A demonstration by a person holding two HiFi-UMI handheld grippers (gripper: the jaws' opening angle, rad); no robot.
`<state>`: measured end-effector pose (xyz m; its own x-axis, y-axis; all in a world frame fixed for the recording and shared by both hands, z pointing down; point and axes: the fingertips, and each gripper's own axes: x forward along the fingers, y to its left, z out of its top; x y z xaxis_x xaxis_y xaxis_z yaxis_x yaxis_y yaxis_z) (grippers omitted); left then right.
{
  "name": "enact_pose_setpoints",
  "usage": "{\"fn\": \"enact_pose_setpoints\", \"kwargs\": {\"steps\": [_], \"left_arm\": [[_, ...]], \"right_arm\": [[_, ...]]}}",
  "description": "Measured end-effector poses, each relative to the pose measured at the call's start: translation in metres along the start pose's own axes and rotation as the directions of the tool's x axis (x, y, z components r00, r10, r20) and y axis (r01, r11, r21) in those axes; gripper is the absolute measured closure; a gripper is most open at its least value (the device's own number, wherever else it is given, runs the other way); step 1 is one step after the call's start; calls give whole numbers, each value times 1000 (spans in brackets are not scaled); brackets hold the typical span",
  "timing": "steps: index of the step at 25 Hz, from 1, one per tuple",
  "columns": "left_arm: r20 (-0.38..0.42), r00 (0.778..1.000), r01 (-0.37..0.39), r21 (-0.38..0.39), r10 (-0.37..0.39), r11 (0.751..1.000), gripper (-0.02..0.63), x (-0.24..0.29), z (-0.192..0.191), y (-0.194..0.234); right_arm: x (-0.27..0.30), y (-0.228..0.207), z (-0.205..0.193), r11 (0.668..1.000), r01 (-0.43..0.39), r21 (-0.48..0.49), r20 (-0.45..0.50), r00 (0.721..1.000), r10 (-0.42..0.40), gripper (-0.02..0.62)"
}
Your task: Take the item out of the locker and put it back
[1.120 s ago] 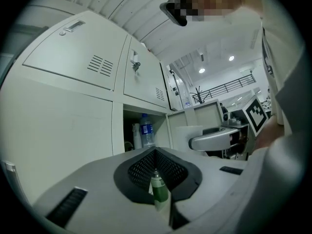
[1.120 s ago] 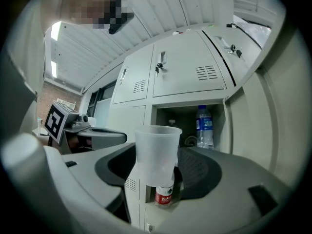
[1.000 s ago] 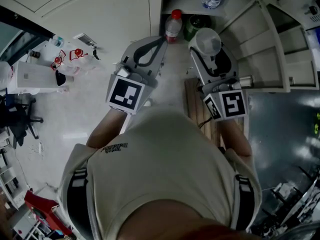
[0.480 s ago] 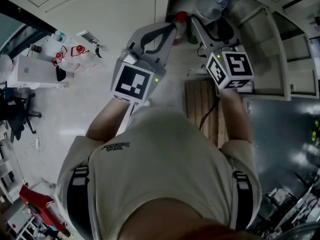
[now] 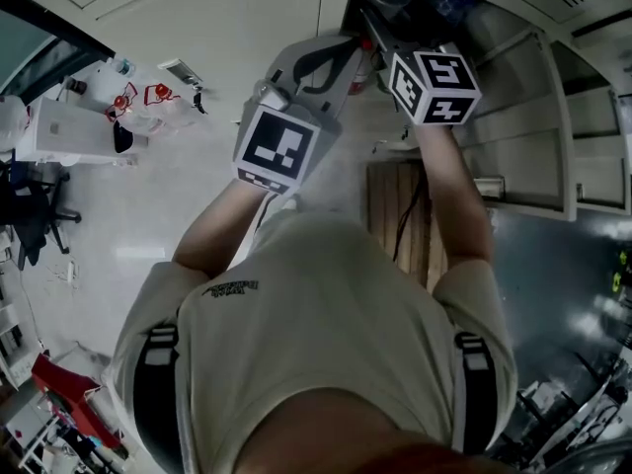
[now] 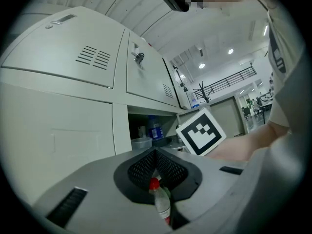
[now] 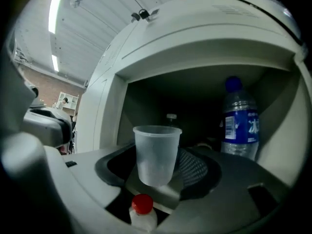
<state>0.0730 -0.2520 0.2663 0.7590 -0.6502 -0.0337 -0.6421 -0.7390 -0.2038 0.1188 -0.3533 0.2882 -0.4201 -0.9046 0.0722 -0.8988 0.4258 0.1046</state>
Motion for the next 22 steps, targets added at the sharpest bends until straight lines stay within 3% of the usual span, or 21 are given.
{"fn": "enact_pose_setpoints", "kwargs": {"steps": [15, 22], "left_arm": [[-66, 998, 2, -35, -4, 999, 594, 10, -32, 1], [-81, 997, 1, -43, -4, 999, 594, 12, -40, 1]], "right_arm": [[53, 7, -39, 995, -96, 12, -120, 988, 97, 322], [58, 11, -50, 994, -103, -29, -156, 983, 97, 322]]}}
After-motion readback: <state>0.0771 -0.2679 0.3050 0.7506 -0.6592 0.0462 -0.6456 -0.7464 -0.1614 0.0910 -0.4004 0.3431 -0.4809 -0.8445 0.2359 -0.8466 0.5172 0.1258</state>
